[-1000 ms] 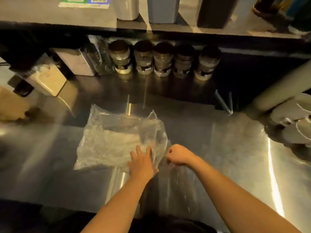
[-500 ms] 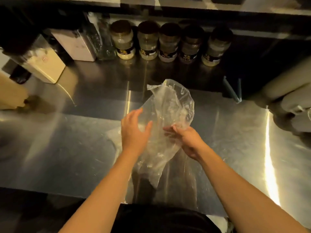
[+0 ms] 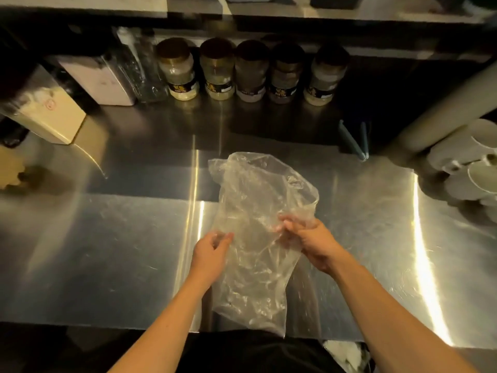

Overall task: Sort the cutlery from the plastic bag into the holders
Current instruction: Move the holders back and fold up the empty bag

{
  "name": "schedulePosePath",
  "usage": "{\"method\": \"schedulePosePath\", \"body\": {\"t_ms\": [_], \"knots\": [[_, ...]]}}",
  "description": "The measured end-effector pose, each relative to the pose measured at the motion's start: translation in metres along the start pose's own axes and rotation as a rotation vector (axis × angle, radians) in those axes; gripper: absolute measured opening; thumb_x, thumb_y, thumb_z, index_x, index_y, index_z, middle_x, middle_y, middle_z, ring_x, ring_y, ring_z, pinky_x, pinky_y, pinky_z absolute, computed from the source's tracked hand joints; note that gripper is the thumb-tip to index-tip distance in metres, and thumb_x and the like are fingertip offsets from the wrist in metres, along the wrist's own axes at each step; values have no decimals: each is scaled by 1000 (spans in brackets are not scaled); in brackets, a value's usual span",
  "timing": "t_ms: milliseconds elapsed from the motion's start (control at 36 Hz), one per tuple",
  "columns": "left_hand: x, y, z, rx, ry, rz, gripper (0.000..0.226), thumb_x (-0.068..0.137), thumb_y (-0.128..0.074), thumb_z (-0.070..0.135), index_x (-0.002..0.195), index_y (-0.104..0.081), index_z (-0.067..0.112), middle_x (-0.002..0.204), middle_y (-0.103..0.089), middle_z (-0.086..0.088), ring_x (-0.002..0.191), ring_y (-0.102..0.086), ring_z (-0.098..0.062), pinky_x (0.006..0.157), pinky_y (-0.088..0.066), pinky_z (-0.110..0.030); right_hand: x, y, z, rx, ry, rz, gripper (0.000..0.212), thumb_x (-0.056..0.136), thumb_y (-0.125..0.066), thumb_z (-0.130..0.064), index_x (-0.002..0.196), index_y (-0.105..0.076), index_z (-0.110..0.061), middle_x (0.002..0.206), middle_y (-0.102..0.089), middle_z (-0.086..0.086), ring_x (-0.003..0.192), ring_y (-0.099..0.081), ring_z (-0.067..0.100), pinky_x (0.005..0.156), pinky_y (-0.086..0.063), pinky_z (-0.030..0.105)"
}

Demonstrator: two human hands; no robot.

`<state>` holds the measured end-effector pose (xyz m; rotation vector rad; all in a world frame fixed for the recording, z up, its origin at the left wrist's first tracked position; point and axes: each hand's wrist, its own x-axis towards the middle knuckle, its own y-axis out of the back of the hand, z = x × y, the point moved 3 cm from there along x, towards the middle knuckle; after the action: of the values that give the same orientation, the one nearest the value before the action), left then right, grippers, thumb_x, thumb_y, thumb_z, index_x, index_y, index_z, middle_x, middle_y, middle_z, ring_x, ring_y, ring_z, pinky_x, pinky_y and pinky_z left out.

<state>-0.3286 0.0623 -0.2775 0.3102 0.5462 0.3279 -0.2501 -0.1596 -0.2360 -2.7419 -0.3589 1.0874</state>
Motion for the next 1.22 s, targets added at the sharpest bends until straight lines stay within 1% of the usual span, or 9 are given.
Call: {"method": "schedulePosePath", "body": {"t_ms": [139,306,444,556,639,806,972,1167,1222], "knots": [[10,22,32,-45,-114,115,35,92,-70,32,71,-53,10,62,-50,4,49,-44,-6,53,-37,-18,-12,3,-62,-33,183,-47,22,103,-51,-12,116,-64,1,75,-72,6,70,-70,22,77,-59,42],[12,54,125,-226,-236,-288,83,58,-79,63,128,-53,25,116,-69,15,110,-62,1,93,-48,-17,-45,-16,-152,-264,347,-292,22,99,-54,-15,110,-70,-6,85,-72,8,81,-68,20,73,-57,35],[-1,70,233,-376,-435,-280,15,86,-70,8,102,-67,9,64,-63,1,57,-56,-8,59,-43,-20,-93,-43,-227,-251,514,-470,23,93,-59,-15,112,-68,-5,92,-69,15,83,-67,26,77,-58,36],[-21,98,312,-451,-641,-117,60,98,-37,-15,68,-74,22,55,-60,2,50,-56,-12,56,-50,-29,-117,-41,-271,-96,574,-497,37,91,-66,-10,127,-59,-5,118,-71,19,106,-70,35,90,-58,43],[-37,118,364,-441,-798,-49,41,98,-38,-14,75,-62,9,62,-55,-8,47,-54,-11,50,-50,-26,-129,-43,-298,-375,702,-347,33,94,-61,-6,127,-61,-13,109,-75,17,95,-73,34,81,-61,42],[-53,156,431,-470,-904,-378,31,73,-56,-4,98,-58,14,78,-67,1,66,-59,-15,60,-48,-28,-159,-49,-359,-517,1017,-86,32,102,-54,-7,128,-62,-25,67,-72,-1,53,-68,15,54,-61,34],[-56,172,456,-355,-1003,-187,47,87,-56,-17,94,-74,27,89,-75,6,72,-69,-6,57,-51,-21,-156,-44,-387,-316,1138,-62,38,103,-50,-3,120,-70,-30,56,-52,7,44,-50,15,47,-43,21],[-54,171,461,9,-973,-84,25,83,-58,45,69,-69,28,66,-66,34,73,-62,19,69,-46,-2,-151,-42,-389,-58,996,-158,44,100,-40,3,76,-74,-11,64,-72,-4,59,-66,13,58,-54,25],[-49,181,458,142,-940,-296,28,91,-58,-10,80,-75,10,112,-72,18,111,-63,3,96,-48,-19,-148,-39,-390,9,960,-149,43,105,-29,-3,83,-66,-11,64,-70,-8,61,-68,7,64,-57,24]]}}
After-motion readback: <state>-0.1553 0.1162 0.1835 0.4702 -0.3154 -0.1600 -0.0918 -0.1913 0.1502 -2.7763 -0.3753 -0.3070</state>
